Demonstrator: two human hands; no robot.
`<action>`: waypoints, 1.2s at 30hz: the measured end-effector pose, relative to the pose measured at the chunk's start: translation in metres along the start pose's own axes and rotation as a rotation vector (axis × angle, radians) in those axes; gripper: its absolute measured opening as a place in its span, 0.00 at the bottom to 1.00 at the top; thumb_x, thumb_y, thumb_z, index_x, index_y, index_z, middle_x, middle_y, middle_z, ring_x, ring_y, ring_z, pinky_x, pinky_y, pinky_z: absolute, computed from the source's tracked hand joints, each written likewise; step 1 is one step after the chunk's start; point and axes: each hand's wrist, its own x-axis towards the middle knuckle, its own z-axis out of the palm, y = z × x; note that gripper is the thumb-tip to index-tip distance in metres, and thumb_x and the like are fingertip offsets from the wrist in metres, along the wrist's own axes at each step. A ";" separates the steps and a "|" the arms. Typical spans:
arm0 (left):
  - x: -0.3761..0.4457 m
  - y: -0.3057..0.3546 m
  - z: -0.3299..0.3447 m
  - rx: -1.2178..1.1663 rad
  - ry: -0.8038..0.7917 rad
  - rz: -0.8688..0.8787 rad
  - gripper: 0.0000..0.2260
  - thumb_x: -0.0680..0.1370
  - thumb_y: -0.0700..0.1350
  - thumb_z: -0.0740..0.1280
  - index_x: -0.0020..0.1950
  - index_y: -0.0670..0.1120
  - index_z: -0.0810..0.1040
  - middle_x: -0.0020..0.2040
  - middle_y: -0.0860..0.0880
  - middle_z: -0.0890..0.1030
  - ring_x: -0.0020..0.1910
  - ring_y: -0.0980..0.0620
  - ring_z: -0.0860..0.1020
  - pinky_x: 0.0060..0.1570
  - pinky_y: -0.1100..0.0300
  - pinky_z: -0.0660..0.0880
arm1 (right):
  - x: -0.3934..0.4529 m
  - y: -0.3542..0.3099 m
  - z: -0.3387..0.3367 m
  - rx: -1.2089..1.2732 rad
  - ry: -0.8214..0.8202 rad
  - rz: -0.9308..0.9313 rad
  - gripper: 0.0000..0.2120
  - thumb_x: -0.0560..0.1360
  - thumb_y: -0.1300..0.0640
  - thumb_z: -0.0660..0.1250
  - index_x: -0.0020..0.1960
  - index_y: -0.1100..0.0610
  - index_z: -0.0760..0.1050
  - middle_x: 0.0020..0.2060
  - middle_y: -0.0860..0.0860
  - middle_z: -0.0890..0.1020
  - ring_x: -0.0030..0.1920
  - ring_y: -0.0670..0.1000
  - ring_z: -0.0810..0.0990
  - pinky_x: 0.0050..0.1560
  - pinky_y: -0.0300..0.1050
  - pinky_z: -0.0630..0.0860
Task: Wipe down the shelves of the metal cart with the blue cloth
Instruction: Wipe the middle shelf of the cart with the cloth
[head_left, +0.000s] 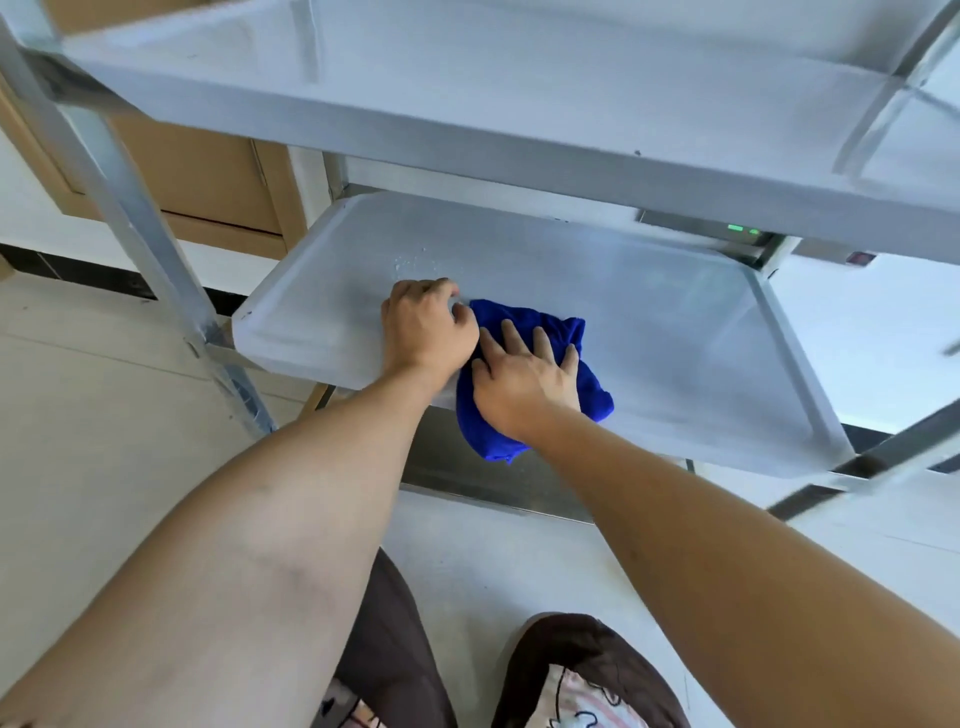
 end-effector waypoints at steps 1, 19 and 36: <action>0.001 0.000 0.001 -0.001 -0.003 0.005 0.16 0.71 0.44 0.61 0.54 0.43 0.83 0.49 0.43 0.84 0.54 0.40 0.77 0.54 0.48 0.75 | -0.007 -0.003 0.003 -0.007 0.014 -0.008 0.26 0.81 0.42 0.43 0.79 0.43 0.54 0.80 0.49 0.55 0.78 0.62 0.50 0.72 0.72 0.43; 0.020 -0.066 -0.043 0.243 -0.002 -0.002 0.18 0.77 0.52 0.62 0.62 0.46 0.79 0.63 0.46 0.80 0.64 0.41 0.71 0.62 0.48 0.68 | 0.010 -0.047 0.013 -0.090 -0.013 -0.175 0.29 0.80 0.37 0.38 0.79 0.41 0.49 0.81 0.47 0.52 0.78 0.63 0.48 0.70 0.77 0.44; 0.032 -0.107 -0.053 0.478 -0.295 -0.009 0.23 0.80 0.57 0.50 0.74 0.53 0.66 0.75 0.50 0.67 0.74 0.45 0.62 0.72 0.38 0.55 | 0.140 -0.064 0.011 -0.086 -0.075 -0.044 0.32 0.78 0.32 0.41 0.80 0.40 0.45 0.81 0.43 0.46 0.80 0.59 0.44 0.71 0.75 0.42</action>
